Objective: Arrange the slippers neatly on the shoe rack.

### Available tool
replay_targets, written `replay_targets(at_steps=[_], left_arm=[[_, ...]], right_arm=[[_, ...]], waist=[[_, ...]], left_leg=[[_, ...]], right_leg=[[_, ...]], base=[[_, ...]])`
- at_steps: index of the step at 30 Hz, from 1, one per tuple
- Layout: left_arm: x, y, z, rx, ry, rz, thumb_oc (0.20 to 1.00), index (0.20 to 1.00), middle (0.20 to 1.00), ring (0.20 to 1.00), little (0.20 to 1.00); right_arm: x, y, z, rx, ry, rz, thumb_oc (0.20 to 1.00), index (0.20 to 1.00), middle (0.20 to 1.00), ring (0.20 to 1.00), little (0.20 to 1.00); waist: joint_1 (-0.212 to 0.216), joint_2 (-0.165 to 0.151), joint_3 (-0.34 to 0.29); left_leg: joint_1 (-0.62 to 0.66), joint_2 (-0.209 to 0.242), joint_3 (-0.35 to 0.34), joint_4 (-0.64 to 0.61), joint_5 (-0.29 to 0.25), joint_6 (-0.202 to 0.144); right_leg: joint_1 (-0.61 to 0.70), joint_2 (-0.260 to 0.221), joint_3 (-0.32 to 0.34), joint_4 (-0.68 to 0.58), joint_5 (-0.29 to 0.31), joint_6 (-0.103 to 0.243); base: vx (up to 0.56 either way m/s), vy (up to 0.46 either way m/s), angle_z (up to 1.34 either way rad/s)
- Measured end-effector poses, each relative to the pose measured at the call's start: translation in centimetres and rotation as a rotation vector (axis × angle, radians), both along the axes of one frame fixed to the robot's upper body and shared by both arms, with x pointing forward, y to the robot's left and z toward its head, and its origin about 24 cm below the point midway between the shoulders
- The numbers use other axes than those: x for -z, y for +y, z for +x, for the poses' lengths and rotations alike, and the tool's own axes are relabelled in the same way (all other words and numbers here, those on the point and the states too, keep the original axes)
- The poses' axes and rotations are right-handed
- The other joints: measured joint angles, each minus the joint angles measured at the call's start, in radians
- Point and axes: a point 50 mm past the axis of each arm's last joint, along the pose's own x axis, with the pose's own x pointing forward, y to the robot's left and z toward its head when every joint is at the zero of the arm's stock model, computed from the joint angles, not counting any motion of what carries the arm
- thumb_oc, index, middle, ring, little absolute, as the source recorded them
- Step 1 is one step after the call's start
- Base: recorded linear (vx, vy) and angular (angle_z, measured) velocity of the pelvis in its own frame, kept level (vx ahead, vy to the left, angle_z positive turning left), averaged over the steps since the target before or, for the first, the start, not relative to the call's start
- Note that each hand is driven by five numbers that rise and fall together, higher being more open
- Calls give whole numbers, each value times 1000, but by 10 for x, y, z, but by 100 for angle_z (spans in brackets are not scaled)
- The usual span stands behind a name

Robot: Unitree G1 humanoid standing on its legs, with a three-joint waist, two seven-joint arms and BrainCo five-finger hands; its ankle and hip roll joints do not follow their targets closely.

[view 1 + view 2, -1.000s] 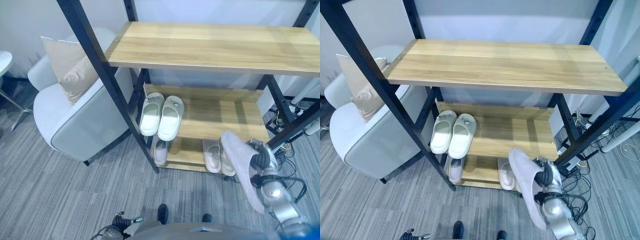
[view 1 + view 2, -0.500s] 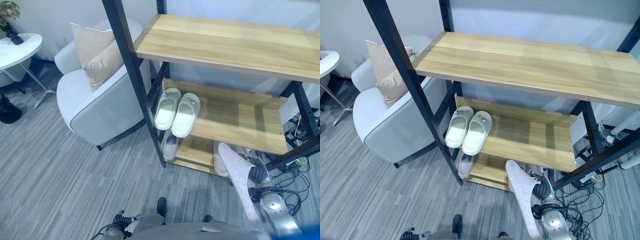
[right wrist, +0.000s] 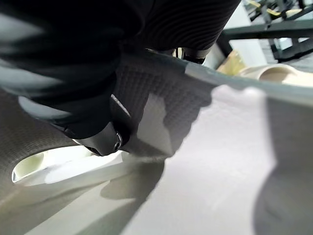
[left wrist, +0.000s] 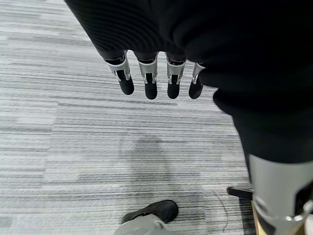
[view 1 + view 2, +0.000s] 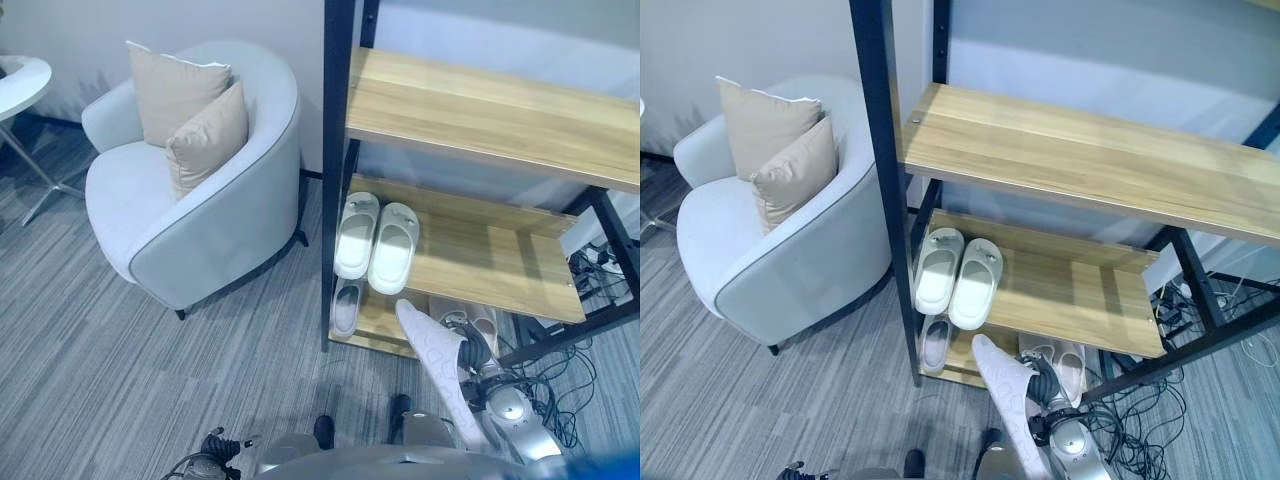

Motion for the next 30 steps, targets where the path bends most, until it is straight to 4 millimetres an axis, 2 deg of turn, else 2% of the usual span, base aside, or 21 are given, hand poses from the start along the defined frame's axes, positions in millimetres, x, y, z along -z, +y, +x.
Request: replay_targets(at_steps=[2,3,4,6,8,10,11,14,16,17,18,19,20,21,23,24,25,26,28,30], left_arm=[[0,0,1,3,-9,0,1000,1000,1000,1000,1000],[0,-3,1,4,-6,-7,1000,1000,1000,1000,1000],[-1,-8,15,17,-45,-19,1000,1000,1000,1000,1000],[-5,-7,33,29,-97,-17,1000,1000,1000,1000,1000],[-9,-7,49,41,-140,-14,1000,1000,1000,1000,1000],[-18,-9,79,61,-228,-14,1000,1000,1000,1000,1000],[-21,-12,88,67,-249,-17,1000,1000,1000,1000,1000],[-27,-10,99,35,-316,-24,1000,1000,1000,1000,1000],[-32,-6,106,11,-355,-8,1000,1000,1000,1000,1000],[-34,-3,108,8,-374,11,1000,1000,1000,1000,1000],[-40,2,117,12,-412,26,1000,1000,1000,1000,1000],[-50,5,133,29,-461,38,1000,1000,1000,1000,1000],[-54,6,141,24,-482,35,1000,1000,1000,1000,1000],[-58,5,146,16,-512,41,1000,1000,1000,1000,1000],[-68,3,161,17,-577,48,1000,1000,1000,1000,1000],[-70,3,163,15,-589,47,1000,1000,1000,1000,1000],[-77,2,173,3,-630,37,1000,1000,1000,1000,1000],[-79,0,177,5,-641,32,1000,1000,1000,1000,1000],[-79,1,176,3,-647,34,1000,1000,1000,1000,1000],[-85,1,181,-7,-696,38,1000,1000,1000,1000,1000]], right_arm=[[1,-1,-1,-6,10,-1,200,200,200,200,200],[3,-3,0,-5,16,-8,200,200,200,200,200],[4,-10,1,-4,28,-32,200,200,200,200,200],[4,-16,5,-3,31,-55,200,200,200,200,200],[-7,-18,19,2,-28,-62,200,200,200,200,200],[-18,-24,35,-14,-80,-109,200,200,200,200,200],[-22,-26,40,-6,-97,-115,200,200,200,200,200],[-35,-24,54,-49,-164,-191,200,200,200,200,200],[-49,-19,71,-86,-231,-238,200,200,200,200,200],[-62,-10,87,-124,-293,-260,200,200,200,200,200],[-75,-4,99,-145,-343,-271,200,200,200,200,200],[-86,-1,110,-154,-383,-284,200,200,200,200,200],[-93,2,117,-163,-412,-298,200,200,200,200,200],[-107,10,127,-183,-467,-313,200,200,200,200,200],[-139,18,147,-178,-588,-334,200,200,200,200,200],[-144,19,149,-178,-605,-335,200,200,200,200,200],[-161,18,156,-155,-661,-330,200,200,200,200,200],[-169,18,158,-137,-689,-328,200,200,200,200,200],[-172,18,158,-128,-710,-336,200,200,200,200,200],[-196,16,162,-126,-803,-373,200,200,200,200,200]], waist=[[11,-13,13],[10,7,31],[-8,17,44],[-7,20,72],[-10,12,106],[-12,8,150],[-8,7,170],[16,3,177],[18,0,188],[29,4,190],[39,-10,203],[53,-21,231],[63,-20,237],[73,-21,234],[66,-17,242],[67,-16,242],[70,-16,244],[77,-16,245],[72,-12,238],[68,0,184]], left_leg=[[-5,-6,-3,5,-3,-3],[-20,2,-17,28,-6,-8],[-81,6,-48,92,-25,-32],[-167,16,-49,208,-63,-39],[-243,21,-54,302,-91,-43],[-365,24,-63,442,-149,-32],[-393,24,-68,470,-158,-32],[-515,24,-78,567,-174,-35],[-598,26,-81,635,-180,-35],[-669,38,-81,700,-206,-42],[-736,40,-72,784,-234,-43],[-807,43,-73,870,-260,-52],[-851,50,-80,897,-262,-56],[-918,57,-79,938,-265,-56],[-1062,57,-77,1065,-295,-57],[-1083,57,-78,1083,-299,-58],[-1175,64,-75,1149,-311,-57],[-1204,63,-76,1167,-311,-57],[-1228,63,-74,1206,-330,-58],[-1360,66,-73,1270,-342,-65]], right_leg=[[52,4,-5,-41,-8,-25],[60,11,-22,-52,-1,-38],[42,11,-58,-33,-8,-63],[-21,7,-63,39,-34,-91],[-81,1,-62,123,-71,-104],[-192,-15,-63,253,-125,-117],[-214,-19,-67,276,-133,-125],[-326,-34,-75,371,-155,-129],[-402,-40,-77,427,-165,-145],[-467,-41,-75,497,-193,-126],[-536,-61,-62,596,-231,-135],[-595,-67,-55,659,-257,-173],[-635,-63,-61,682,-259,-177],[-701,-64,-54,728,-269,-166],[-841,-77,-44,845,-299,-203],[-862,-78,-42,862,-302,-207],[-954,-84,-38,926,-315,-231],[-980,-89,-40,946,-316,-233],[-1007,-89,-29,983,-334,-235],[-1136,-89,-2,1077,-359,-229]], base=[[-56,-78,4],[-191,-85,48],[-153,-38,59],[-212,-16,30],[-203,-1,10],[-124,5,20],[-130,0,20],[-97,-13,15],[-51,-39,5],[-43,-37,-7],[-78,-12,-7],[-127,-30,-2],[-139,-43,-1],[-146,-29,-1],[-72,-7,-2],[-36,-8,-7],[-26,-4,-4],[-33,-4,-1],[7,-3,-3],[39,0,-4]])
